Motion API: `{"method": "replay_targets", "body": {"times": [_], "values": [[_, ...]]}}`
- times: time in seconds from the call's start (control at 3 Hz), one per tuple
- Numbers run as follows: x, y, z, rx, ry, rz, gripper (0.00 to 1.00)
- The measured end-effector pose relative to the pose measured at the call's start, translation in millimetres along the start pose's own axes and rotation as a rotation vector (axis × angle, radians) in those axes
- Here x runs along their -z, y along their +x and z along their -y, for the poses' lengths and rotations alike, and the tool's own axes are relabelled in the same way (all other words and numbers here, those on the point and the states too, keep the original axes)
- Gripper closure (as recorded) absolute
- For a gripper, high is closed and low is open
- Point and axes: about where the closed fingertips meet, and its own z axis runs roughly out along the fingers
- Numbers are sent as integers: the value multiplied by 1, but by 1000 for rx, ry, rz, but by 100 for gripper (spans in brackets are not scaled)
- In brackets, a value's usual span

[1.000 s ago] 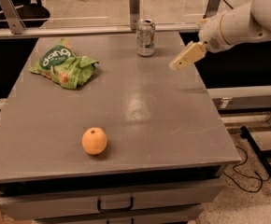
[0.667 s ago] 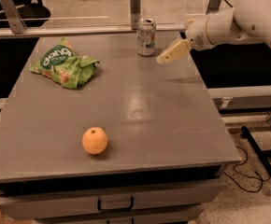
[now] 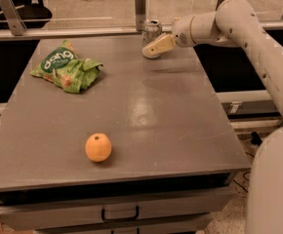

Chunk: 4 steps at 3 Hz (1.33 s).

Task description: Move 7up can near orange

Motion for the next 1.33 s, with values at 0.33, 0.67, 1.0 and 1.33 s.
{"method": "replay_targets", "body": {"times": [0.33, 0.67, 1.0, 1.33], "values": [[-26, -1, 3, -56, -19, 1, 18], [-31, 1, 2, -106, -39, -5, 41], [-18, -11, -10, -108, -79, 26, 65], [17, -40, -35, -55, -158, 96, 88]]}}
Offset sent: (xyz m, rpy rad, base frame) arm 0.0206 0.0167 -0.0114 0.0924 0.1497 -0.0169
